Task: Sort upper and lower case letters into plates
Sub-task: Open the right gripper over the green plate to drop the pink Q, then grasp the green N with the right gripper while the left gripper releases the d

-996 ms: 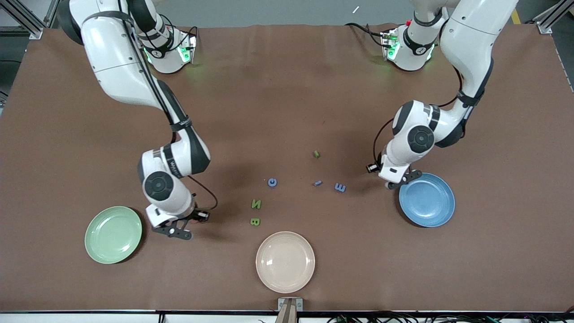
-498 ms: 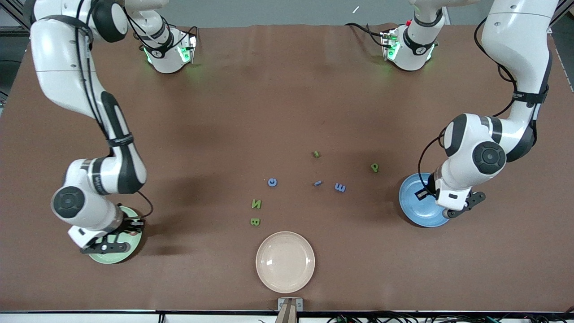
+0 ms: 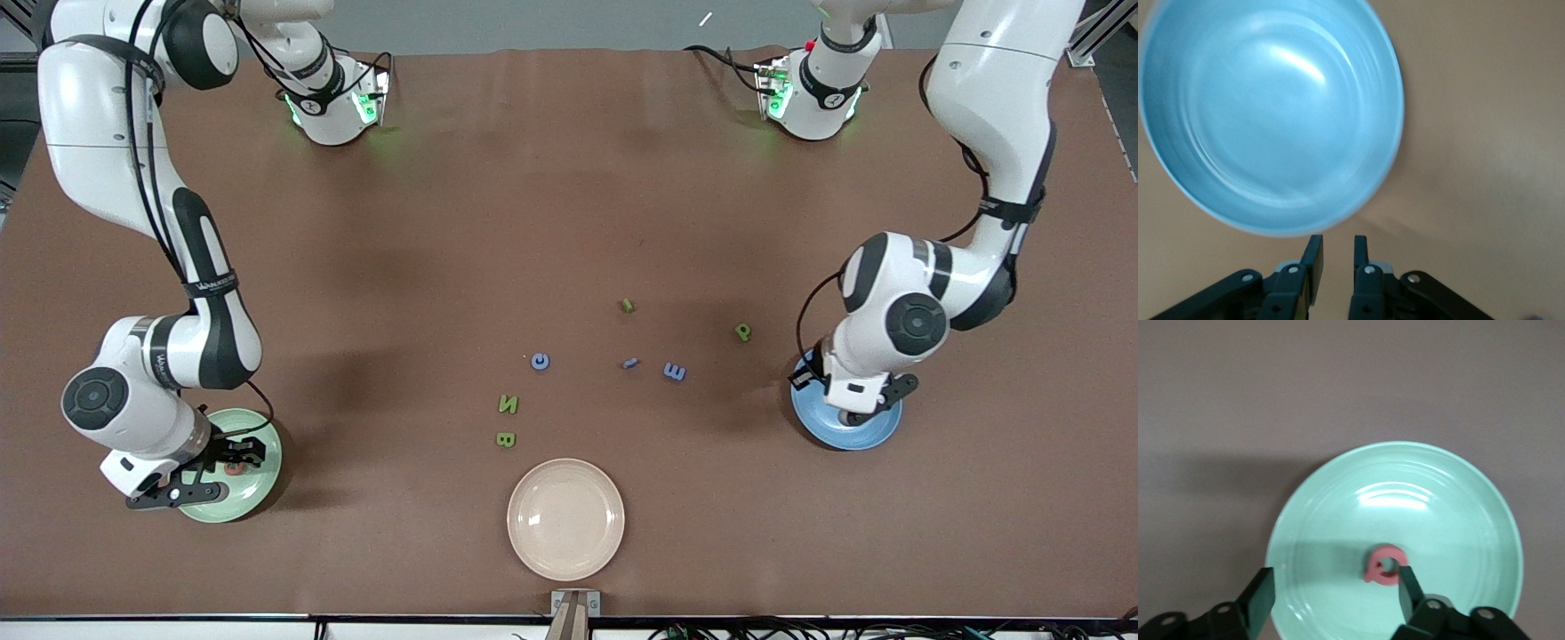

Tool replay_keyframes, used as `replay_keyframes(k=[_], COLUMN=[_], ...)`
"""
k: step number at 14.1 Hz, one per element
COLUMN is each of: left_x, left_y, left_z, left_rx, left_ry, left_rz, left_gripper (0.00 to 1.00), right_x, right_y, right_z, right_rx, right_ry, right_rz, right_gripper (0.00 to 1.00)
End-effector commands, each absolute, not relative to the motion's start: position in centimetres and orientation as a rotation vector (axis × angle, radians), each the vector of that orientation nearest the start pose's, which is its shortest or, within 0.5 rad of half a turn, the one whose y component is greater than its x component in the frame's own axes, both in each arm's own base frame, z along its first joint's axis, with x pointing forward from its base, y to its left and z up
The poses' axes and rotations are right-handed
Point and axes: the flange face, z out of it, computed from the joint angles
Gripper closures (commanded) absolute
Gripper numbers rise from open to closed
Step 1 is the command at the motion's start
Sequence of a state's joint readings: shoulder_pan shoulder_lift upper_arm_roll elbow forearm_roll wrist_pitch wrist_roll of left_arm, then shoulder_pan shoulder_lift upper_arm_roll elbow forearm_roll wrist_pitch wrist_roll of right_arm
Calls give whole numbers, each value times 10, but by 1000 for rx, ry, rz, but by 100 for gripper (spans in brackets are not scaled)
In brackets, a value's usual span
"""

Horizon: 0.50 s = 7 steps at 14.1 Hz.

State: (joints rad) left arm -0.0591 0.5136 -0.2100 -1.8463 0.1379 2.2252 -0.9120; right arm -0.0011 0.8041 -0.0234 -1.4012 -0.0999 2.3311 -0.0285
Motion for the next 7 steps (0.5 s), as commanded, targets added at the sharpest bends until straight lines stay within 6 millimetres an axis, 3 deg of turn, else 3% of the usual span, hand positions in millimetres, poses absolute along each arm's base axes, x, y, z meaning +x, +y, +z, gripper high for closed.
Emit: replay_keyframes(k=[1,5,7], left_x=[581,551,537], left_y=[-192,-217,-216], left_z=[228,206,197], left_rx=[-2888,-2871,-2888], left_ry=[-934,-998,-994], left_rz=[186,201,186], left_gripper=[56,54,54], right_x=[739,714,701], right_y=[49,190,234], right_z=[234,233,233], right_rx=[-3205,-3134,-3103], right_ry=[88,443,530], right_rz=[-193,-179,-181], right_gripper=[1,1,1])
